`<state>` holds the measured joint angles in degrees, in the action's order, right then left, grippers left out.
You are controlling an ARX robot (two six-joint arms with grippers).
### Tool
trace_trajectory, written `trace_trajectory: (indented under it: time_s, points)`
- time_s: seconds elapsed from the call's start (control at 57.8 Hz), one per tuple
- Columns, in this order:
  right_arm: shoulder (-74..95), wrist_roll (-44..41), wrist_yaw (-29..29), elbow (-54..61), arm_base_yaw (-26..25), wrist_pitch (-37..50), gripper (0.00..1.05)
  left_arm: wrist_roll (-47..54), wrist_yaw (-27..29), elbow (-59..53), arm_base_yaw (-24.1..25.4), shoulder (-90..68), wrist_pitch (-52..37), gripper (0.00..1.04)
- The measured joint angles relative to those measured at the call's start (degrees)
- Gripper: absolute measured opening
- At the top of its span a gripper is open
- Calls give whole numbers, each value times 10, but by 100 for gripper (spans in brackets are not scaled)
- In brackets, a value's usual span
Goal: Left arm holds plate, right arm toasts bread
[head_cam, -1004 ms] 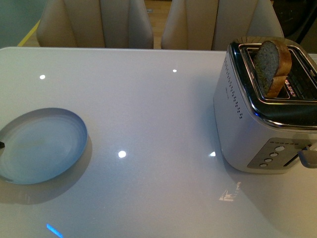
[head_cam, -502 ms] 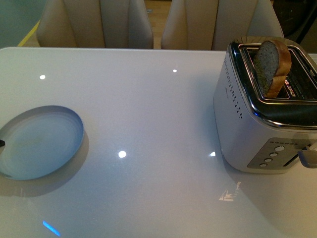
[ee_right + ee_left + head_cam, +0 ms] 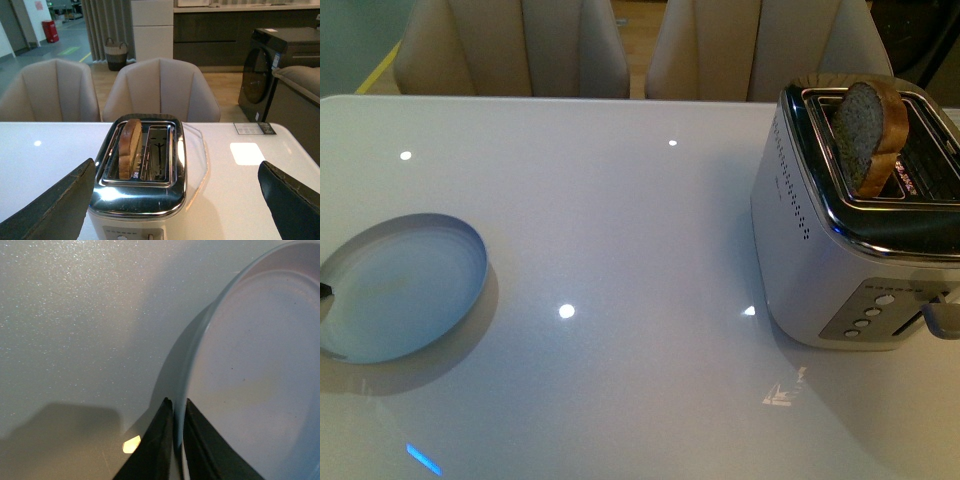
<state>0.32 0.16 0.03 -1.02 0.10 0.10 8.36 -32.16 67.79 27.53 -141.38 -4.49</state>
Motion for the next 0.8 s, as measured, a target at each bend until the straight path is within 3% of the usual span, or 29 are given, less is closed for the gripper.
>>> trace_trajectory:
  time_s: [0.156,0.329,0.433,0.658,0.796]
  points:
    - [0,0,0,0,0,0,96,0,3,-6,0,6,0,43]
    - [0,0,0,0,0,0,96,-13,-10,-33,10,51,-37,82]
    - [0,0,0,0,0,0,96,-23,-16,-52,19,86,-65,97]
    - [0,0,0,0,0,0,96,-87,-46,-120,22,191,-173,97]
    - [0,0,0,0,0,0,96,-180,-68,-225,-36,332,-275,97]
